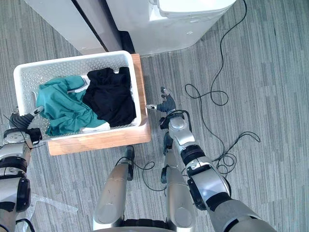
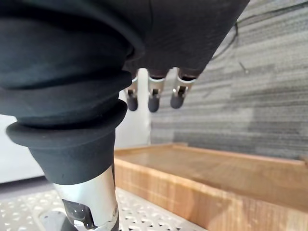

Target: Pick up the laundry basket with both hands and put the clothes into the washing machine.

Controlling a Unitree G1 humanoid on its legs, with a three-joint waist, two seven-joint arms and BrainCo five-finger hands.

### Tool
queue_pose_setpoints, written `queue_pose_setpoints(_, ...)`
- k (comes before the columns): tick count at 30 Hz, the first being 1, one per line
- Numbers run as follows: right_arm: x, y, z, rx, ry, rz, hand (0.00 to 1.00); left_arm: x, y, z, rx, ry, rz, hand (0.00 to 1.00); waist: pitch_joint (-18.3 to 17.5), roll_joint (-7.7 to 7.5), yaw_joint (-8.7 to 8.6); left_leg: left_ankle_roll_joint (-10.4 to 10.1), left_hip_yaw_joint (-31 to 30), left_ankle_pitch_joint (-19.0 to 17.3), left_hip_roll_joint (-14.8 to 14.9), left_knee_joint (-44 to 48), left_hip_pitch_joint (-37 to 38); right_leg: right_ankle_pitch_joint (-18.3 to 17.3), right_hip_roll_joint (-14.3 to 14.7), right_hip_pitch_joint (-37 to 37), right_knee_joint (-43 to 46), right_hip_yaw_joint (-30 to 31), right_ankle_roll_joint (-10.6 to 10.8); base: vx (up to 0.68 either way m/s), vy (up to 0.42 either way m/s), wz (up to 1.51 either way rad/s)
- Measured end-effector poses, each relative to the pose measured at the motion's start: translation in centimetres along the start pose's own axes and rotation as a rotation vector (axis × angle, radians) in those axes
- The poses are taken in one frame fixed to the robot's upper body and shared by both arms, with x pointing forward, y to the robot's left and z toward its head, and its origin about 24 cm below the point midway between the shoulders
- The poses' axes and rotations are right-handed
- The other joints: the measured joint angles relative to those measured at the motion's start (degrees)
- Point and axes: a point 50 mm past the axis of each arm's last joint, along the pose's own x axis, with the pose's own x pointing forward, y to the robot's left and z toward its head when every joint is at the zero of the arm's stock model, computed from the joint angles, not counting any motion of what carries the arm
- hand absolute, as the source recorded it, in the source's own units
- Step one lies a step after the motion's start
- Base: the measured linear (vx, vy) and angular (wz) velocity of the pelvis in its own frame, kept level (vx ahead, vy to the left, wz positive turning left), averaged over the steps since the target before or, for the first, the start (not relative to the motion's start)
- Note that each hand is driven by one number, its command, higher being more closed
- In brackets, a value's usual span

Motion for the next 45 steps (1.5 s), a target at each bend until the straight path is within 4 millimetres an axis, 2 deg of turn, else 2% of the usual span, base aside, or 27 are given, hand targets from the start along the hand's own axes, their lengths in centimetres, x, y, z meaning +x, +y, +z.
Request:
queue_pose_setpoints(5, -0.1, -0.4, 0.8, 0.002, -0.038, -0.014, 0.00, -0.1, -0.1, -0.2, -0.001, 0.005, -0.002, 0.00, -0.02, -0.04, -0.17, 0.07, 0.10, 0.04, -0.32, 0.06, 0.02, 0.25, -0.25, 0.00, 0.00, 0.33, 0.33, 0.00, 0.000, 0.00)
queue_pose_setpoints(8, -0.4, -0.5, 2.5, 0.020, -0.121, -0.027, 0.00, -0.2, 0.0, -0.8, 0.007, 0.015, 0.000, 0.00, -0.05, -0.09, -0.52, 0.07, 0.37, 0.03, -0.31, 0.09, 0.15, 0.29, -0.25, 0.00, 0.00, 0.68, 0.39, -0.01, 0.007, -0.03)
queue_pose_setpoints(11, -0.8, -0.6, 3.3, 0.076, -0.169, -0.035, 0.00, -0.3, 0.1, -1.2, 0.009, 0.024, 0.003, 0.00, -0.07, -0.11, -0.84, 0.07, 0.52, 0.02, -0.28, 0.11, 0.22, 0.29, -0.21, 0.00, 0.00, 0.86, 0.39, 0.00, 0.001, -0.01)
queue_pose_setpoints(13, -1.1, -0.5, 3.7, 0.138, -0.192, -0.026, 0.00, -0.5, 0.4, -2.0, 0.022, 0.041, 0.009, 0.00, -0.10, -0.16, -1.69, 0.11, 0.67, -0.02, -0.28, 0.19, 0.23, 0.30, -0.22, -0.01, 0.00, 1.06, 0.41, -0.01, 0.003, -0.02)
queue_pose_setpoints(17, -1.9, -0.2, 3.9, 0.243, -0.230, -0.005, 0.00, -0.6, 0.5, -2.4, 0.007, 0.050, 0.018, 0.00, -0.10, -0.17, -1.77, 0.19, 1.17, -0.09, -0.24, 0.31, 0.40, 0.42, -0.18, -0.04, 0.00, 1.67, 0.59, -0.01, 0.005, -0.06)
queue_pose_setpoints(19, -2.2, 0.2, 3.8, 0.269, -0.242, 0.014, 0.00, -0.6, 0.5, -2.5, 0.020, 0.052, 0.018, 0.00, -0.20, -0.33, -1.81, 0.21, 1.24, -0.13, -0.21, 0.50, 0.36, 0.43, -0.16, -0.05, 0.00, 1.79, 0.60, 0.00, 0.000, 0.00)
queue_pose_setpoints(23, -2.7, 2.3, 3.4, 0.306, -0.227, 0.120, 0.00, -0.6, 0.6, -2.5, 0.024, 0.051, 0.019, 0.00, -0.43, -0.72, -1.83, 0.34, 1.26, -0.24, -0.02, 1.21, 0.00, 0.40, -0.15, -0.05, 0.00, 1.85, 0.77, -0.02, 0.000, 0.01)
queue_pose_setpoints(29, -2.8, 4.7, 2.9, 0.325, -0.190, 0.178, 0.00, -0.5, 0.8, -1.9, 0.037, 0.034, 0.024, 0.00, -1.54, -1.34, -1.66, 0.34, 1.14, -0.22, 0.26, 1.78, -1.61, 0.42, -0.29, -1.27, 0.02, 1.86, 1.11, -0.03, -0.001, 0.01)
queue_pose_setpoints(36, -1.9, 5.1, 1.6, 0.265, -0.107, 0.160, 0.00, -0.3, 0.5, -1.2, 0.061, 0.010, 0.026, 0.00, -1.75, -1.35, -1.33, 0.34, 0.82, -0.20, 0.32, 2.17, -2.24, 0.84, -0.29, -1.50, 0.02, 1.55, 0.68, -0.01, 0.000, 0.01)
queue_pose_setpoints(45, -0.9, 6.0, 1.5, 0.210, -0.054, 0.140, 0.00, -0.2, -0.6, 0.3, 0.066, -0.041, 0.013, 0.00, -3.17, -1.33, 0.16, -0.05, -0.48, 0.08, 0.35, 2.21, -4.37, 1.02, -0.28, -3.11, 0.01, 0.38, 0.43, -0.02, -0.006, 0.06)
